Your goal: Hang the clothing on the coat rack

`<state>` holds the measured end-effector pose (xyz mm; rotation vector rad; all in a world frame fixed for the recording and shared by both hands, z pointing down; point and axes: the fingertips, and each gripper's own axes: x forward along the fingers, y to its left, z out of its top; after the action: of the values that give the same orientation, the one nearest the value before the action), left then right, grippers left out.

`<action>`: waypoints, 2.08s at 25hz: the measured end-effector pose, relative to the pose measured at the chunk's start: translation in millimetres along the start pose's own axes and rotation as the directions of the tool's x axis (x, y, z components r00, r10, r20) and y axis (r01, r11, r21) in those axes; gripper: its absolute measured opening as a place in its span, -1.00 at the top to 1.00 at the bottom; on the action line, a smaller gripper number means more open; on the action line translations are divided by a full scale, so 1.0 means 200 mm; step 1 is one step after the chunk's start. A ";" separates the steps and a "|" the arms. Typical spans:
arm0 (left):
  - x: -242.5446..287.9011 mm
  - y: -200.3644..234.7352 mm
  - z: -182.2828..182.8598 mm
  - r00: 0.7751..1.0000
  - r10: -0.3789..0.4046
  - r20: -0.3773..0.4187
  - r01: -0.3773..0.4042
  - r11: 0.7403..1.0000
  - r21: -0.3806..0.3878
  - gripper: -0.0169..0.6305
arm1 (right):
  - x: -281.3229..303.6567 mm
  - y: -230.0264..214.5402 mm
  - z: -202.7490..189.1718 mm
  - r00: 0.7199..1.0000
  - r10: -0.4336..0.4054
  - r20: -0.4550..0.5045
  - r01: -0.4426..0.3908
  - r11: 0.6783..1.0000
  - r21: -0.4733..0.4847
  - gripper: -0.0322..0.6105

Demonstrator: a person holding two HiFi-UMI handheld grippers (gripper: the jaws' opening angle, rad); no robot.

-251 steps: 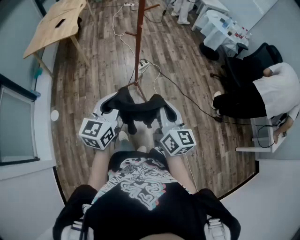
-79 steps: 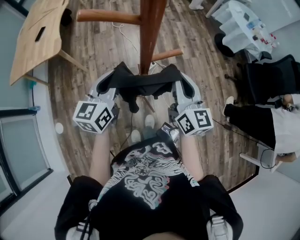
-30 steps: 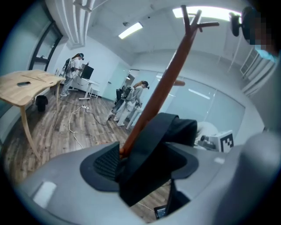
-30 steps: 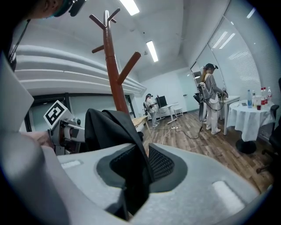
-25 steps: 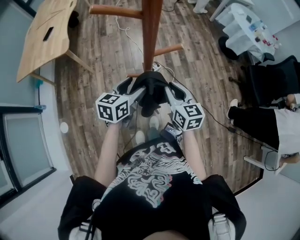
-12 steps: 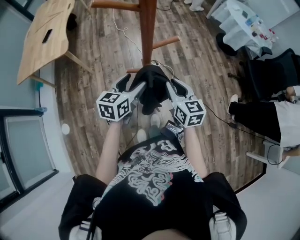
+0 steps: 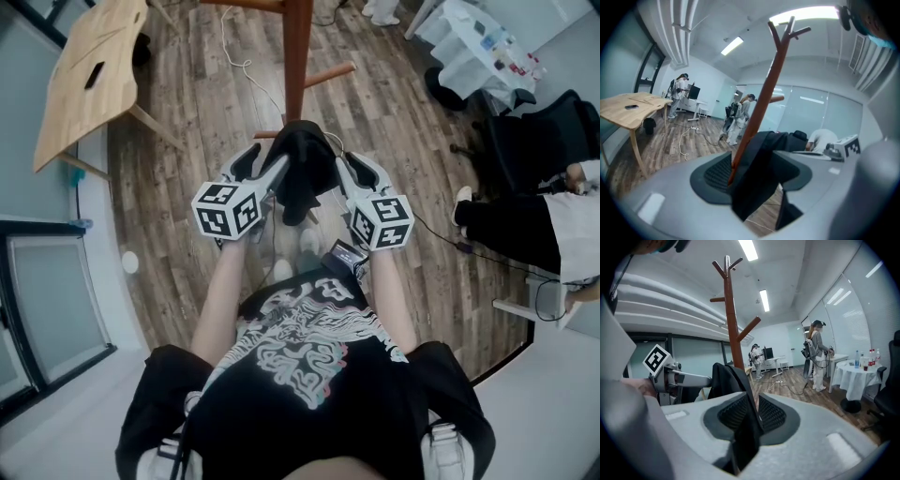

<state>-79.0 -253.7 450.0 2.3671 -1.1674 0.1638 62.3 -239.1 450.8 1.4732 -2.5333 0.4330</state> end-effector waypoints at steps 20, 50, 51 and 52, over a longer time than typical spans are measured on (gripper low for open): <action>-0.32 -0.06 0.06 0.992 0.053 0.113 -0.073 0.982 0.174 0.98 | -0.23 0.23 0.02 0.998 -0.021 0.051 0.024 0.998 -0.057 0.90; -0.37 -0.28 -0.02 0.981 0.080 0.175 -0.121 0.964 0.236 0.98 | -0.54 0.18 0.07 0.974 0.029 0.226 -0.030 1.000 0.005 0.90; -0.36 -0.29 -0.03 0.981 0.082 0.175 -0.123 0.965 0.232 0.98 | -0.55 0.17 0.06 0.972 0.035 0.232 -0.037 0.999 0.004 0.90; -0.36 -0.30 -0.04 0.981 0.086 0.176 -0.126 0.965 0.231 0.98 | -0.57 0.15 0.06 0.971 0.036 0.236 -0.038 0.999 0.004 0.90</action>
<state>-76.9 -167.8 412.1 2.5695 -1.4265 0.1558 91.8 -136.4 400.5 1.5676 -2.7475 0.2893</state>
